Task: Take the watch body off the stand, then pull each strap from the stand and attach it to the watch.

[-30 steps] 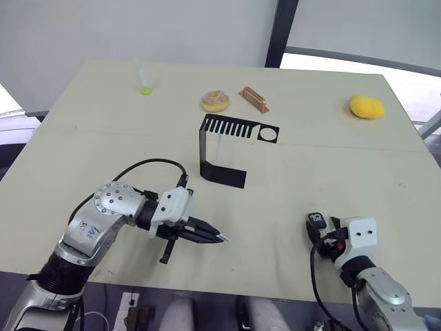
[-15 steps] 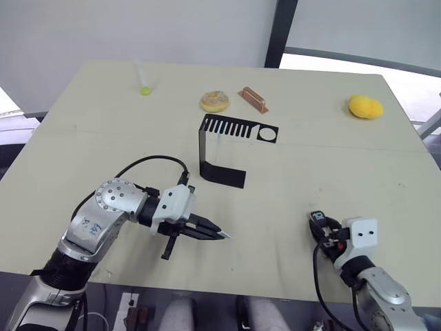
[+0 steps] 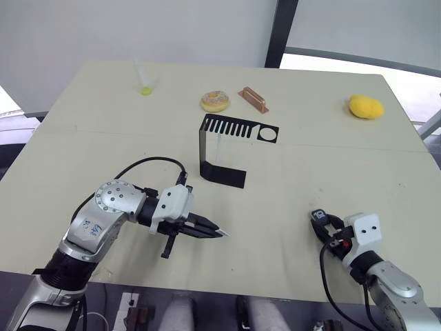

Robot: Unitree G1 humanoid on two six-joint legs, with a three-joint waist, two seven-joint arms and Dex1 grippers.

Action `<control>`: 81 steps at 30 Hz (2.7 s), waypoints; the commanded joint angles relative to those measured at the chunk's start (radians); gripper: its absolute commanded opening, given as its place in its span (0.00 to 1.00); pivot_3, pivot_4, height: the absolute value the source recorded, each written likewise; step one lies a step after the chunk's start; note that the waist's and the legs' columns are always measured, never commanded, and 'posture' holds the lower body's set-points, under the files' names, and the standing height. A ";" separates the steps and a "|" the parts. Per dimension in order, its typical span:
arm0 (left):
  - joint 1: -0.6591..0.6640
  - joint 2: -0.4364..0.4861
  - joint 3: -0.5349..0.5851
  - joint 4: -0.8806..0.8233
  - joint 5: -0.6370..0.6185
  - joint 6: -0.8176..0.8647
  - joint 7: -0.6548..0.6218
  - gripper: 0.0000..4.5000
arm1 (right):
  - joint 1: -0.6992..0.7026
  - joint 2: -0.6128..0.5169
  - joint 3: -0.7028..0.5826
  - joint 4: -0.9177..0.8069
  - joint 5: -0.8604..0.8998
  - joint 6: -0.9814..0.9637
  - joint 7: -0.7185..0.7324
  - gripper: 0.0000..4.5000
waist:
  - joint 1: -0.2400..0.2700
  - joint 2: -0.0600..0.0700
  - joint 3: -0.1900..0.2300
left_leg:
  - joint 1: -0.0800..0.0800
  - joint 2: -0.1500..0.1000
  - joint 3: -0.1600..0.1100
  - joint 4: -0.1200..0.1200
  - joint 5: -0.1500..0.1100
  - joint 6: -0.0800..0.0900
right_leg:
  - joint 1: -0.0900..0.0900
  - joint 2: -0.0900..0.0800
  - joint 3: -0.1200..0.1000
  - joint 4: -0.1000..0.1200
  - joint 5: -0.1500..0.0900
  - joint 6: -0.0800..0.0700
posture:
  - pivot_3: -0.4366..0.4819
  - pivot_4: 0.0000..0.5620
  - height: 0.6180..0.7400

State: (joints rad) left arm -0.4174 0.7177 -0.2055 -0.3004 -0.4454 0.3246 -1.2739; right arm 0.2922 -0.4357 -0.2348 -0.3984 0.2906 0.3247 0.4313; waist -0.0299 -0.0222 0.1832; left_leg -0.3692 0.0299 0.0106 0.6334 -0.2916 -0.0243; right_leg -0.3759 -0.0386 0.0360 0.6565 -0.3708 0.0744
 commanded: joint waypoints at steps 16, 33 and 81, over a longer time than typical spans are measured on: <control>-0.019 -0.009 0.009 -0.002 0.010 -0.021 0.005 0.00 | -0.007 -0.106 -0.036 0.107 0.023 -0.156 0.177 0.99 | 0.001 0.000 0.000 | 0.000 0.000 0.000 0.002 0.000 0.000 | 0.000 0.000 0.000 0.000 0.000 0.000 | 0.48 0.27 1.00; -0.017 -0.015 0.010 -0.013 0.013 -0.007 0.011 0.00 | -0.088 -0.166 -0.062 0.285 0.088 -0.173 0.276 0.99 | 0.002 0.000 0.000 | 0.000 0.000 0.000 0.004 0.000 0.000 | 0.001 0.000 0.000 0.001 0.000 0.000 | 0.48 0.27 1.00; -0.013 -0.019 0.042 -0.011 0.012 -0.020 0.032 0.00 | -0.179 -0.191 -0.026 0.241 0.195 -0.142 0.422 0.33 | 0.001 0.001 0.000 | -0.001 0.001 0.000 0.010 -0.001 0.002 | 0.001 0.001 0.000 0.004 0.000 0.000 | 0.48 0.27 1.00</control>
State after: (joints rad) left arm -0.4206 0.6948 -0.1998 -0.2966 -0.4265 0.3238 -1.2517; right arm 0.1135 -0.6099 -0.2418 -0.0718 0.4212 0.1464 0.8209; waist -0.0291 -0.0216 0.1836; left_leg -0.3703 0.0309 0.0106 0.6432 -0.2927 -0.0226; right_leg -0.3747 -0.0377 0.0365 0.6603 -0.3706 0.0746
